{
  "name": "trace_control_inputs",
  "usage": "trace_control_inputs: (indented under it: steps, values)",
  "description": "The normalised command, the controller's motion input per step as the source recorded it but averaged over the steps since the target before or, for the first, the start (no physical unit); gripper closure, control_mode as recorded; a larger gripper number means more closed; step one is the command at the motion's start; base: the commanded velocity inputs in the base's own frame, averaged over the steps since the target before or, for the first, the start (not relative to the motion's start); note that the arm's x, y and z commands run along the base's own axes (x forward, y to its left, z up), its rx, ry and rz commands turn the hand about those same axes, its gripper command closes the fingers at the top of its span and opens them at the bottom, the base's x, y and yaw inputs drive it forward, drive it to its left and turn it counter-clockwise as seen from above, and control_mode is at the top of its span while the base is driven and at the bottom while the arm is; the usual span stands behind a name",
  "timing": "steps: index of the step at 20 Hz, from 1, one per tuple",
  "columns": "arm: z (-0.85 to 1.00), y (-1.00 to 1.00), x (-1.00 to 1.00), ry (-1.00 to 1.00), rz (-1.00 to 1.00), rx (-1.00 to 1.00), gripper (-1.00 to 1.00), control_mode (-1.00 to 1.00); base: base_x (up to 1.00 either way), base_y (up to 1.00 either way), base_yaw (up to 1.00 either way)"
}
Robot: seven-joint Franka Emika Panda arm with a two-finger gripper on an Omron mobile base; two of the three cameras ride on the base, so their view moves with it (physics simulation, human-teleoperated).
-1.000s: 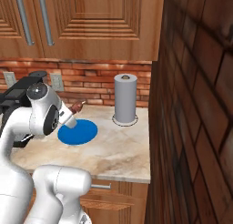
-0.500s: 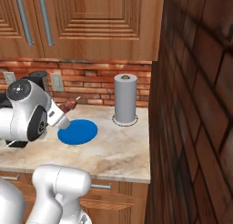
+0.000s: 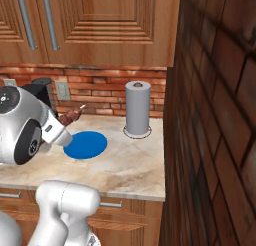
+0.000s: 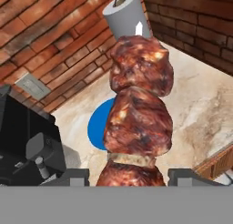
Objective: Place the cold items (eggplant and lime) from the fridge in one tupperware on the dining counter. Place the warm items (hot dog and kebab skewer) in the stove area in another tupperware.
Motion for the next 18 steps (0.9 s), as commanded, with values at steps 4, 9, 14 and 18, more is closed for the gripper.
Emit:
trace_control_inputs:
  steps: [4, 9, 14, 18]
  values:
    - [0.00, 0.00, 0.00, 0.00, 0.00, 0.00, 1.00, 1.00, -0.67, -0.16, 0.00]
    - [0.00, 0.00, 0.00, 0.00, 0.00, 0.00, 1.00, 1.00, -0.97, -0.06, 0.00]
    - [0.00, 0.00, 0.00, 0.00, 0.00, 0.00, 1.00, 1.00, -1.00, -0.08, 0.00]
    - [0.00, 0.00, 0.00, 0.00, 0.00, 0.00, 1.00, 1.00, -1.00, -0.08, 0.00]
